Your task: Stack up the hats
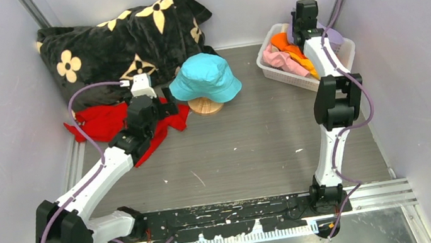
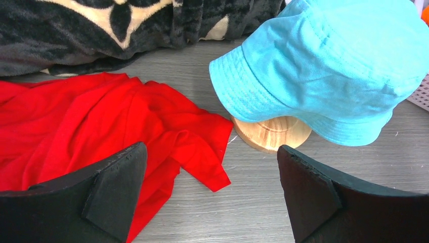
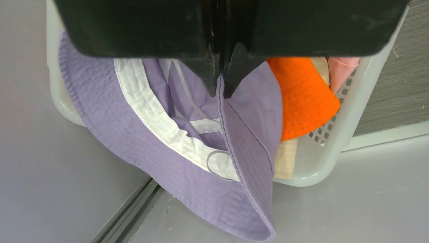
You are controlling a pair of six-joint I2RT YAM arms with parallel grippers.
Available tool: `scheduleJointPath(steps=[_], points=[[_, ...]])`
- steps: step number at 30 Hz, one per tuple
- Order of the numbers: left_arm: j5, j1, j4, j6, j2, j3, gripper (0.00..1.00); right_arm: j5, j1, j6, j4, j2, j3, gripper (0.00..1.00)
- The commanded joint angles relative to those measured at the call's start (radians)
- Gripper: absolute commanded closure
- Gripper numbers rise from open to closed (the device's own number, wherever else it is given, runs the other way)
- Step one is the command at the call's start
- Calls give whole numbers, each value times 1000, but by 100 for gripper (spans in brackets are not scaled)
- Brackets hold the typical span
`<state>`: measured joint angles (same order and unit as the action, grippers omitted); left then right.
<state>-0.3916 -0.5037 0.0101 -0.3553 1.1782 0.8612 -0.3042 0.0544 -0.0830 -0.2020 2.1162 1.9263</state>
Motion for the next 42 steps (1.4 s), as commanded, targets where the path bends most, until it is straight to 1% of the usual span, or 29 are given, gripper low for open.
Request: scheduleJointPath(steps=[1, 4, 6, 11, 14, 18, 24, 27, 30, 34, 42], points=[[-27, 5, 47, 18, -31, 0, 0, -7, 2, 33, 33, -63, 13, 99], [-32, 4, 44, 21, -44, -3, 0, 38, 1, 61, 89, -145, -40, 99], [-33, 5, 41, 19, -58, -5, 0, 95, 0, 88, 136, -224, -70, 99], [-30, 5, 32, 8, -100, -13, 0, 304, 0, 193, 184, -348, -38, 99], [-28, 4, 32, -2, -137, -29, 0, 454, 1, 316, 247, -392, -22, 99], [-22, 5, 12, -13, -202, -44, 0, 639, -1, 510, 410, -414, -42, 99], [-17, 4, -10, -31, -300, -75, 0, 794, -35, 790, 731, -399, -106, 99], [-14, 4, -18, -38, -336, -83, 0, 830, -83, 912, 900, -358, -111, 99], [-6, 5, -33, -42, -365, -86, 0, 822, -155, 958, 1008, -310, -108, 99], [-4, 5, -47, -46, -394, -92, 0, 792, -255, 973, 1077, -250, -87, 99], [-12, 5, -74, -47, -441, -98, 0, 756, -421, 997, 1122, -127, 17, 99]])
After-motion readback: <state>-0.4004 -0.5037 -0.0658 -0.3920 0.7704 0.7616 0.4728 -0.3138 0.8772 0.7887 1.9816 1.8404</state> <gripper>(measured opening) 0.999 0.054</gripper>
